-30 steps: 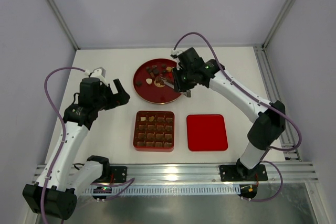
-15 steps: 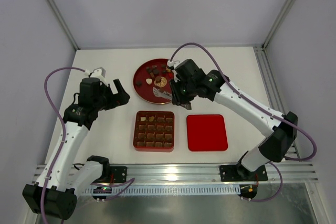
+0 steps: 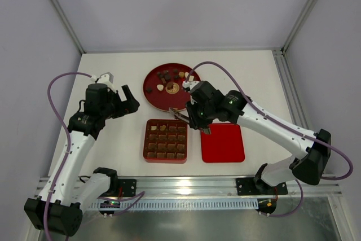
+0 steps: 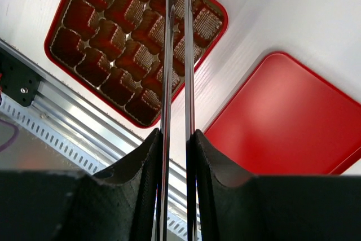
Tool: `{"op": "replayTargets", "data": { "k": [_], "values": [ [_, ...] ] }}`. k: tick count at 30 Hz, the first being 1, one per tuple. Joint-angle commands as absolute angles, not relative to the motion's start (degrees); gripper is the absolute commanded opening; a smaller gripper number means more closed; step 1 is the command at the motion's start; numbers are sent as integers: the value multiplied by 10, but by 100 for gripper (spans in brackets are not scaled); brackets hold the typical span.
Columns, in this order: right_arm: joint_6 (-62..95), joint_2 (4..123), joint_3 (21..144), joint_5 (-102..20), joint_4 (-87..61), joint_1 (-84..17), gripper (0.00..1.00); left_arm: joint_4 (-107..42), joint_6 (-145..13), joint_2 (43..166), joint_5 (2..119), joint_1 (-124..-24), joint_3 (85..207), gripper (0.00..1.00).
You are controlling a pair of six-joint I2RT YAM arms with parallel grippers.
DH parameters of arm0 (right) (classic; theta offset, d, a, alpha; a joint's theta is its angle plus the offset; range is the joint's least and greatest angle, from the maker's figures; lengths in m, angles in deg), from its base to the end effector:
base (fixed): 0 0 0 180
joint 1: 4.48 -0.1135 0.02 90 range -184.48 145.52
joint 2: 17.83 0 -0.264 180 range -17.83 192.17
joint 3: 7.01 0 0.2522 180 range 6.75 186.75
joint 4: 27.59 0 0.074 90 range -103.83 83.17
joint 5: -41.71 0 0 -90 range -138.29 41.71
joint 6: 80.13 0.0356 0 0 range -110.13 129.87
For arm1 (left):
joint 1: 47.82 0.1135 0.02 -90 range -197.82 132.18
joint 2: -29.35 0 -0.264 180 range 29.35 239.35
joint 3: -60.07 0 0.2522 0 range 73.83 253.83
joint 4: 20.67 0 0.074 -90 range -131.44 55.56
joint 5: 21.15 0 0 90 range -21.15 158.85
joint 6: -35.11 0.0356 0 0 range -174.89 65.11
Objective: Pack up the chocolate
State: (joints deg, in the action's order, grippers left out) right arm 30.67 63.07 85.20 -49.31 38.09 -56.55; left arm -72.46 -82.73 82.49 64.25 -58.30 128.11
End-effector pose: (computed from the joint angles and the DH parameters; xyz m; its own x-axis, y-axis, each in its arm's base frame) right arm 0.1784 0.2279 0.3346 -0.7448 -0.3782 -0.5497 -0.5539 0.8099 0.1933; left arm 0.1892 -0.0379 0.3239 -0.6361 -0.3557 -0.6847 -0.0596 0.9074 -0.4161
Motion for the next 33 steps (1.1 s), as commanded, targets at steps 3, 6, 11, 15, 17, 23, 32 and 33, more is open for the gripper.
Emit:
{"op": "replayTargets", "data": {
  "k": [3, 6, 11, 15, 17, 23, 32, 33],
  "values": [
    [329, 598, 831, -502, 360, -578, 31, -721, -818, 823, 636, -583, 1281, 100],
    [332, 595, 823, -505, 357, -579, 31, -720, -819, 823, 635, -583, 1281, 100],
    [325, 603, 836, -539, 356, -577, 32, -720, -818, 823, 633, -583, 1282, 100],
    [302, 620, 869, -544, 362, -548, 33, -720, -818, 824, 632, -583, 1282, 100],
    [289, 629, 882, -535, 358, -512, 34, -720, -818, 823, 633, -583, 1282, 100],
    [247, 694, 925, -508, 351, -440, 39, -720, -818, 825, 631, -583, 1282, 100],
    [220, 766, 955, -471, 336, -408, 48, -721, -819, 829, 631, -583, 1282, 100],
    [220, 770, 957, -471, 336, -408, 48, -720, -818, 828, 631, -583, 1282, 100]
  ]
}}
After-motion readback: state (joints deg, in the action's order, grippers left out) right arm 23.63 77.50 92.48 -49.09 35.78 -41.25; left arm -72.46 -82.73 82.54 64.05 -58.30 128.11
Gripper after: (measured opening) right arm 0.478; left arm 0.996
